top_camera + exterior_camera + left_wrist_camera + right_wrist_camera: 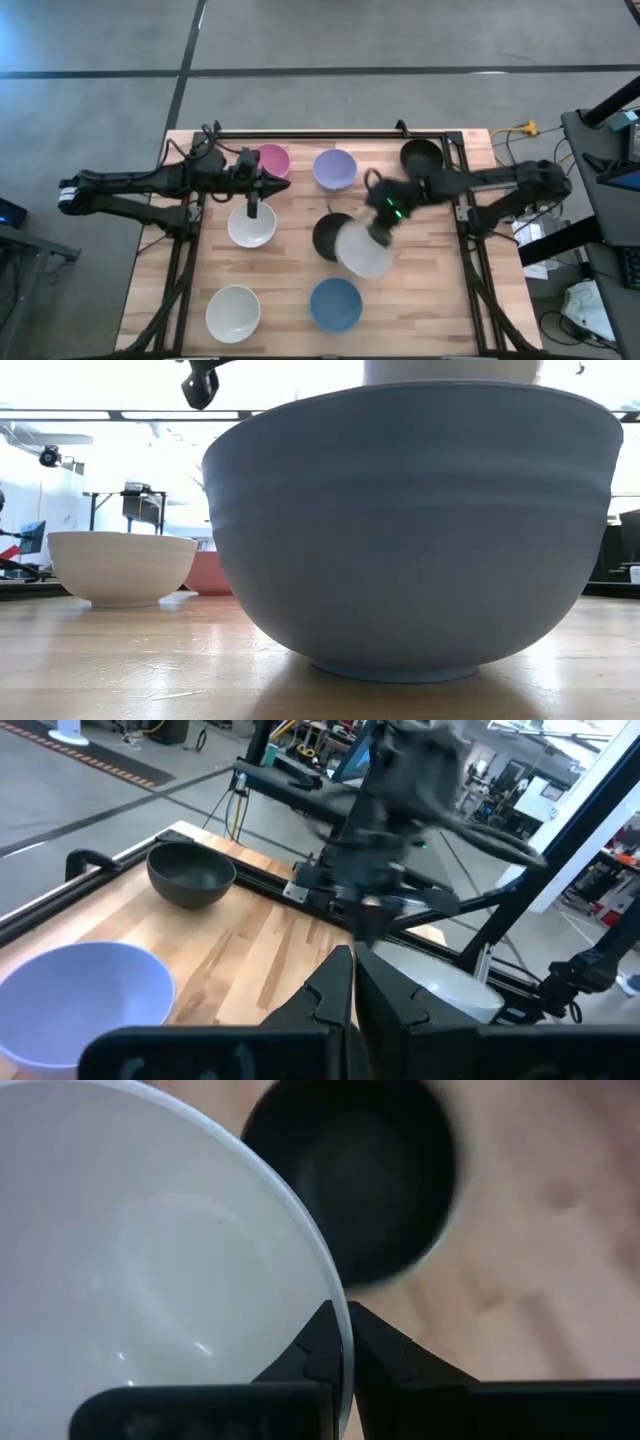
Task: Nest bowls inside each other
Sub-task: Stack the bottom right white bowl on top of the stacked black bowl
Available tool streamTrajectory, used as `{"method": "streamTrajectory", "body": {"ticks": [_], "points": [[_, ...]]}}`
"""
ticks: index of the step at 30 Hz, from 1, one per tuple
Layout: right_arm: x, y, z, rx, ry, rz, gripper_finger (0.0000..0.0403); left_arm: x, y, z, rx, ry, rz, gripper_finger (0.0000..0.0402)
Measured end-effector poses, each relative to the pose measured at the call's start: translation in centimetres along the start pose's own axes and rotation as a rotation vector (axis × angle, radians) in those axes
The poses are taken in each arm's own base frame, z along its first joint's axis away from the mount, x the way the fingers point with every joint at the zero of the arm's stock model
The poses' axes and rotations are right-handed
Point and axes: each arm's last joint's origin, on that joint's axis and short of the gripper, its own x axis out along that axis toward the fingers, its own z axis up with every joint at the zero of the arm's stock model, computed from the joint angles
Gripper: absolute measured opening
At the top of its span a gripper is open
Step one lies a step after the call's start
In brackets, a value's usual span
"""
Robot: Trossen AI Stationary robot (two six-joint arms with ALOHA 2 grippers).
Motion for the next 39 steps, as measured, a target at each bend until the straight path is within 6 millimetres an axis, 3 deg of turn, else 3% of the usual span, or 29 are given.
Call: {"method": "streamTrajectory", "body": {"ticks": [6,11,17,39], "points": [[1.9,-2.2,6.4,0.154,0.064,0.027,0.0009,0.2,0.0,-0.1,0.0,0.009,-0.002,0.0],[4.6,-2.4,8.4,0.141,0.237,-0.029,0.0009,-0.2,-0.1,0.1,0.0,-0.002,-0.01,0.0],[6.6,-2.3,9.4,0.097,0.265,-0.11,0.0009,-1.0,-0.3,0.5,0.001,-0.029,-0.022,0.0],[9.2,-2.8,8.9,0.037,0.323,-0.217,0.0012,-1.6,-0.4,0.8,-0.001,-0.05,-0.033,0.0]]}}
